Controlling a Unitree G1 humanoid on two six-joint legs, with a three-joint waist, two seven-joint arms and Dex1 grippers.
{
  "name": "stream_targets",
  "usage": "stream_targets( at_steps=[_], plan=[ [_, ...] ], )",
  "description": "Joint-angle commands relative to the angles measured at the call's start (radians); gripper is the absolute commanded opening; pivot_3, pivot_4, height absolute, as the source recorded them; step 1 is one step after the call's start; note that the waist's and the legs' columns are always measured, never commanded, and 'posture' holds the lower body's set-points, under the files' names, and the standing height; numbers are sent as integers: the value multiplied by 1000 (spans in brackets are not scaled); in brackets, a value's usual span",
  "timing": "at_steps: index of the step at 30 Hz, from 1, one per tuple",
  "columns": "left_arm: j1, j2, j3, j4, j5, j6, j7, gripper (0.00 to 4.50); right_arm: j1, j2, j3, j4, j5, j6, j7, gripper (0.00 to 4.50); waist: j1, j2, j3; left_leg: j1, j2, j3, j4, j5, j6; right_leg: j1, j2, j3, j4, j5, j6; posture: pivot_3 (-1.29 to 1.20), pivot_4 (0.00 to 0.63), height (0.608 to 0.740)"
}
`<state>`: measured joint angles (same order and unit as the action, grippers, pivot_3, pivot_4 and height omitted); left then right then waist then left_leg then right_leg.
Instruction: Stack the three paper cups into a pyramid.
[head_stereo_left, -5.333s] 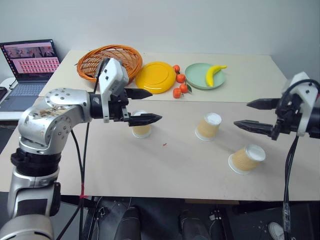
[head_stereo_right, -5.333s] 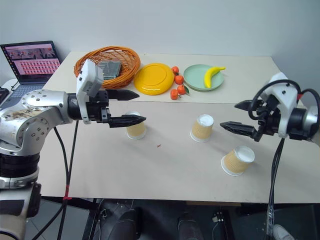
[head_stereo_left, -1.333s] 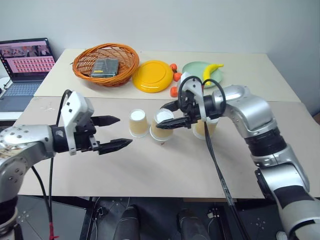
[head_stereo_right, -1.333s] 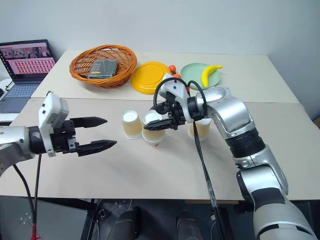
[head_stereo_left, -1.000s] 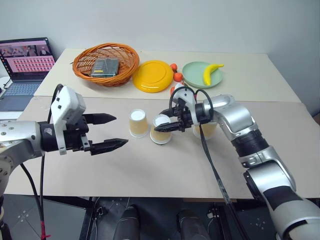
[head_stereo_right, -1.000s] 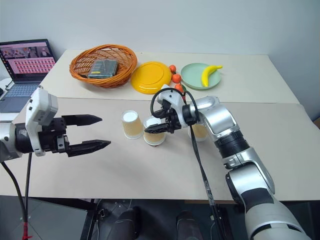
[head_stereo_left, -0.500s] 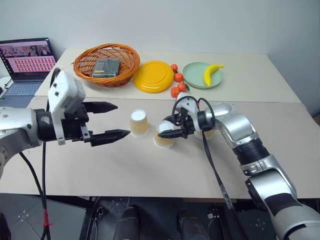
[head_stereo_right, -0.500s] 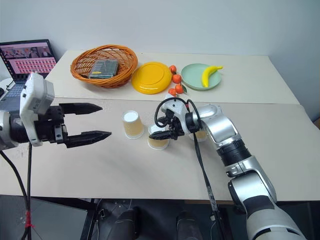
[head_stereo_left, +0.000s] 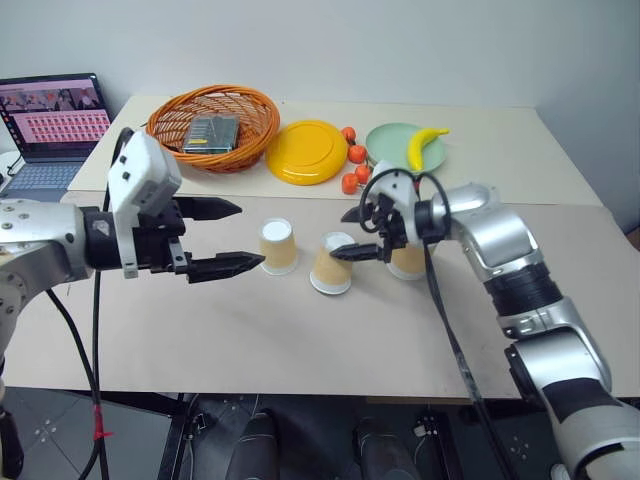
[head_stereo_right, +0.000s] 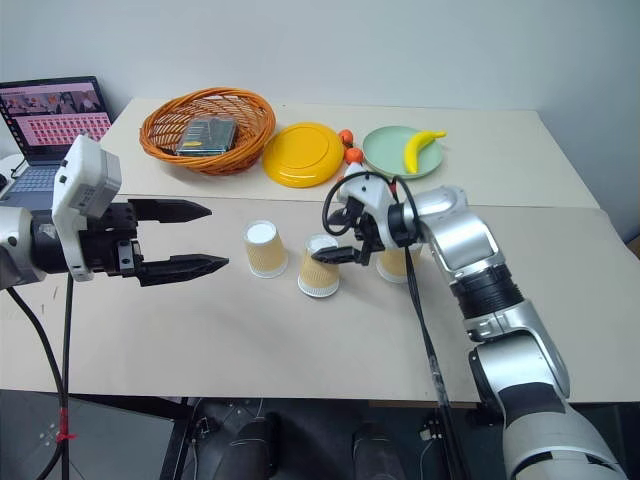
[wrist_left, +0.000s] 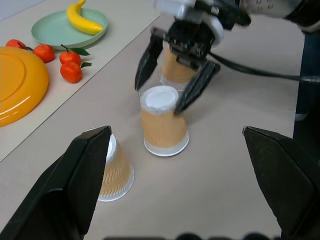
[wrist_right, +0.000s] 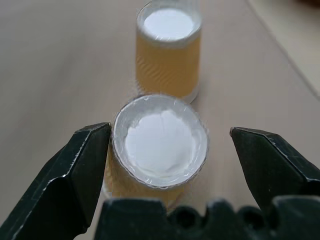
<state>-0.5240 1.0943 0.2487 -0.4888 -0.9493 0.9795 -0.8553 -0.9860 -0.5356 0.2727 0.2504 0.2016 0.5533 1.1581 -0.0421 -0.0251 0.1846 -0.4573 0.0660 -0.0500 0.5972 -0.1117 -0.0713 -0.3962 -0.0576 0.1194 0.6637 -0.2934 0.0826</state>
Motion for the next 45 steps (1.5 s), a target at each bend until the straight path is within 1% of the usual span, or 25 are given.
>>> stream_targets(
  at_steps=[1, 7, 9, 10, 13, 15, 18, 19, 21, 22, 25, 28, 32, 36, 45],
  plan=[
    [-42, -6, -16, 14, 22, -37, -17, 4500, -63, -42, -78, -54, 36, 15, 16, 4445, 0, 0, 0, 0, 0, 0, 0, 0, 0, 0, 0, 0, 0, 0, 0, 0, 150, 732],
    [-78, -23, -63, 40, 55, -57, -38, 4500, -137, -114, -156, -53, 64, 44, 26, 4445, -1, 0, 0, -1, 0, 0, -1, 0, 0, -1, 0, 0, 0, 0, 0, 0, 150, 732],
    [-98, -32, -81, 52, 67, -62, -50, 4500, -157, -161, -177, -43, 59, 37, 32, 4445, -1, 0, 1, -1, 0, 0, -1, 0, 0, -1, 0, 0, 0, 0, 0, 0, 150, 732],
    [-113, -39, -90, 57, 67, -62, -54, 4500, -150, -202, -183, -30, 51, 19, 57, 4445, 1, 0, 1, -1, 0, 0, -1, 0, 0, -1, 0, 0, 0, 0, 0, 0, 150, 732],
    [-141, -45, -104, 61, 51, -51, -79, 4500, -90, -315, -208, 42, 25, -80, 104, 4445, 11, -1, 1, -2, 0, 0, -1, 0, 0, -1, 0, 0, -1, 0, 0, 0, 150, 732],
    [-136, -26, -104, 44, 26, -36, -123, 4500, -11, -380, -245, 92, 25, -130, 117, 4445, 15, -2, 1, -2, -1, 0, -1, 0, 0, -1, -1, 0, -2, 0, 0, 0, 150, 732],
    [-127, -2, -96, 21, -17, -12, -176, 4500, 89, -433, -283, 136, 11, -208, 103, 4445, 12, -2, 1, -2, -1, 1, -2, 0, 0, -1, -1, 0, -3, -1, 0, 0, 150, 732],
    [-125, 7, -93, 14, -33, -1, -191, 4500, 132, -441, -311, 137, 27, -208, 99, 4445, 8, -1, 2, -2, 0, 1, -3, 0, 0, -1, -1, 0, -2, -1, 0, 0, 150, 732],
    [-128, 15, -91, 8, -50, 9, -207, 4500, 210, -441, -372, 137, 64, -196, 83, 4445, -3, 0, 3, -2, -1, 2, -3, 0, 0, -3, -1, 2, -1, -1, -1, 0, 150, 732],
    [-138, 13, -98, 13, -46, 8, -209, 4500, 277, -434, -402, 135, 74, -216, 74, 4445, -7, 1, 3, -1, 0, 2, -3, 0, 0, -3, -1, 2, 0, -1, -1, 0, 150, 732],
    [-163, 6, -123, 33, -26, -2, -215, 4500, 410, -407, -456, 110, 103, -236, 58, 4445, -7, 1, 3, 0, 0, 1, -3, 0, 0, -2, 0, 1, 1, -1, -1, 0, 150, 732],
    [-178, 2, -137, 45, -13, -7, -222, 4500, 454, -384, -479, 82, 128, -222, 40, 4445, -12, 1, 3, 1, -1, 2, -2, 0, 0, 0, 0, 2, 1, -1, -1, 0, 150, 732],
    [-206, -7, -161, 55, 2, -12, -230, 4500, 465, -335, -456, 42, 139, -179, -1, 4445, -22, 2, 4, 1, -1, 1, 0, 0, 0, 1, 0, 1, 1, -1, 0, 0, 150, 732],
    [-213, -6, -159, 49, -2, 0, -231, 4500, 436, -291, -417, 9, 151, -137, -9, 4445, -24, 2, 4, 2, -1, 0, 1, 0, 0, 3, 0, 1, 1, -1, 0, 0, 150, 732],
    [-219, 0, -154, 34, -2, 15, -208, 4500, 351, -222, -345, 80, 123, -153, -22, 4445, -21, 2, 4, 2, -1, 0, 1, 0, 0, 3, 0, 1, 1, -1, 0, 0, 150, 732]
  ],
)
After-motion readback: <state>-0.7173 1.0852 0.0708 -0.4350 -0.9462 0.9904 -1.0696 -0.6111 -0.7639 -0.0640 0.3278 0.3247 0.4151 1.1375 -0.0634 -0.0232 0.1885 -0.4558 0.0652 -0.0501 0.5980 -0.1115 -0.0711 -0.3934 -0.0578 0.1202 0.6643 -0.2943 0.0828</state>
